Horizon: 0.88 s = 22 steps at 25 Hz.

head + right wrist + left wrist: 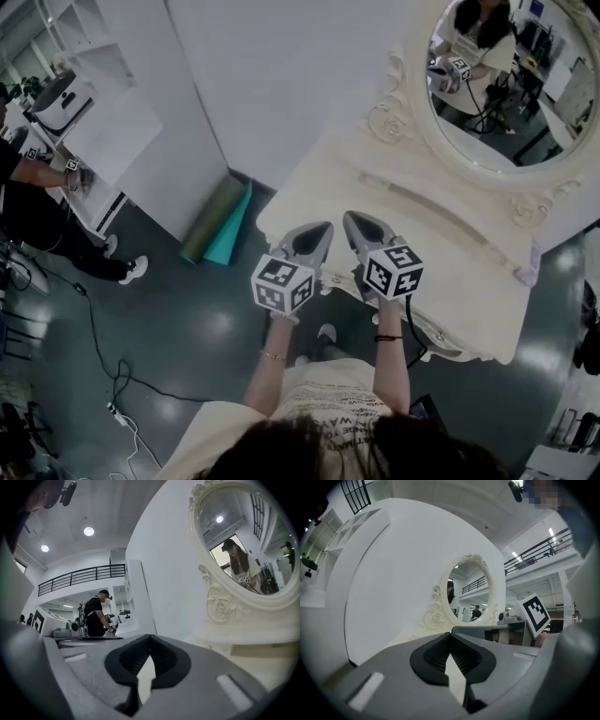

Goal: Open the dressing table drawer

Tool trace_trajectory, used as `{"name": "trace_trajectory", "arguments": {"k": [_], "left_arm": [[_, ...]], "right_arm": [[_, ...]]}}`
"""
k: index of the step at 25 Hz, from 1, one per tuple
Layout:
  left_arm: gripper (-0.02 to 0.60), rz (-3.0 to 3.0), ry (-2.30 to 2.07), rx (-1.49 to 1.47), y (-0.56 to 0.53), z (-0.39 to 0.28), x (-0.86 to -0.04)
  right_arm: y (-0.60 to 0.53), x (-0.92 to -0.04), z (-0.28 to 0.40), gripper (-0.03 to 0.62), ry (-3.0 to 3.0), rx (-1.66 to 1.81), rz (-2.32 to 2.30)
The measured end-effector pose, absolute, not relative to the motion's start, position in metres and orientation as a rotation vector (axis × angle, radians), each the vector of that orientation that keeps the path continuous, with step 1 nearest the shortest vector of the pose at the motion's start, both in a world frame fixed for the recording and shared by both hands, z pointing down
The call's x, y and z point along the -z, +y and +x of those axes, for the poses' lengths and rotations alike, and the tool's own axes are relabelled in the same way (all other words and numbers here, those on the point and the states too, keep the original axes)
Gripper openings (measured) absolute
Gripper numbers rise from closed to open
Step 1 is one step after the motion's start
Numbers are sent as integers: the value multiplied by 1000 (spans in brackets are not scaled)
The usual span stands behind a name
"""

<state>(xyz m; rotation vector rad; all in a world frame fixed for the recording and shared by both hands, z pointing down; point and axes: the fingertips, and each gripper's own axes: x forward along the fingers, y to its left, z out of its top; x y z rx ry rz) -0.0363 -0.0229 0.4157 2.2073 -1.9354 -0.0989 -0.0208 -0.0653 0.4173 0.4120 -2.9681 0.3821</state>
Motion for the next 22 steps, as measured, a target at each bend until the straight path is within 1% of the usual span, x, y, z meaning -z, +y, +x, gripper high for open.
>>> {"name": "trace_trajectory", "arguments": {"k": [11,22], "left_arm": [[-2,2182,-1900,100,-84,-57,-428],[-2,2155,-1866,76,-115,-65,-447]], "right_arm": [[-122,-430,-41,3,-2919,-406,402],[-157,-449,-44,3,-2876,-449,464]]}}
